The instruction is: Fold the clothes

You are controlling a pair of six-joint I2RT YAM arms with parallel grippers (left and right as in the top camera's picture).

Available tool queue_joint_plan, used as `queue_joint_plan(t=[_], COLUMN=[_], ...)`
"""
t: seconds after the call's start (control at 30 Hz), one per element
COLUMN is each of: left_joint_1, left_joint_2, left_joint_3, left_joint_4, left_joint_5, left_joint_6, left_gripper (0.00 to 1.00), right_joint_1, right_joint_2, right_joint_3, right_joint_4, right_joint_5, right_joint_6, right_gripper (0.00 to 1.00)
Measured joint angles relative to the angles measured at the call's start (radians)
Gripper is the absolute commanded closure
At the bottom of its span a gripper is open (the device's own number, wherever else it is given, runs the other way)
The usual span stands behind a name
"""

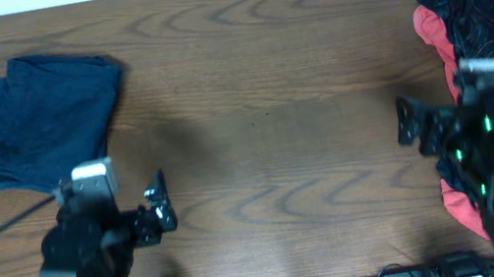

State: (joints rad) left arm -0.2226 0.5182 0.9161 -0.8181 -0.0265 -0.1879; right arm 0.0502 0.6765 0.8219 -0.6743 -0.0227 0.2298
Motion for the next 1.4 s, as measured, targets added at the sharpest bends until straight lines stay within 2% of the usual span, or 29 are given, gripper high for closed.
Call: queue_joint_plan(t=[0.17, 0.3, 0.63, 0.9, 1.07, 1.2, 1.4], left_joint_1=[0.000, 0.000, 0.000, 0.000, 0.000, 0.000, 0.000], left_joint_2=[-0.070, -0.080, -0.080, -0.080, -0.080, -0.080, -0.080], left_joint_3=[-0.012, -0.012, -0.013, -0.013, -0.013, -0.013, -0.017], left_joint_4=[0.000, -0.005, -0.018, -0.019, -0.019, -0.019, -0.020], left_joint_5=[-0.008, -0.008, -0.008, -0.008, -0.008, -0.009, -0.011], left_joint_6=[-0.003, -0.003, -0.003, -0.003, -0.003, -0.003, -0.003], left_gripper=[0.02, 0.02, 0.02, 0.02, 0.02, 0.02, 0.02], right_joint_1=[0.002, 0.002, 0.002, 0.002, 0.003, 0.003, 0.003], right_joint_2=[-0.198, -0.264, -0.272, -0.272, -0.303, -0.400, -0.575], right_joint_3=[-0.107, -0.114, -0.118, -0.118, -0.138, -0.218, -0.443], right_joint_4=[-0.041, -0.145, -0.420, -0.451, -0.352, -0.155, 0.141], right_joint_5=[-0.003, -0.003, -0.003, -0.003, -0.003, -0.003, -0.005], right_joint_6=[0.000, 0.000, 0.000, 0.000, -0.008, -0.077, -0.148], right_gripper=[0.01, 0.01, 0.01, 0.01, 0.01, 0.01, 0.01])
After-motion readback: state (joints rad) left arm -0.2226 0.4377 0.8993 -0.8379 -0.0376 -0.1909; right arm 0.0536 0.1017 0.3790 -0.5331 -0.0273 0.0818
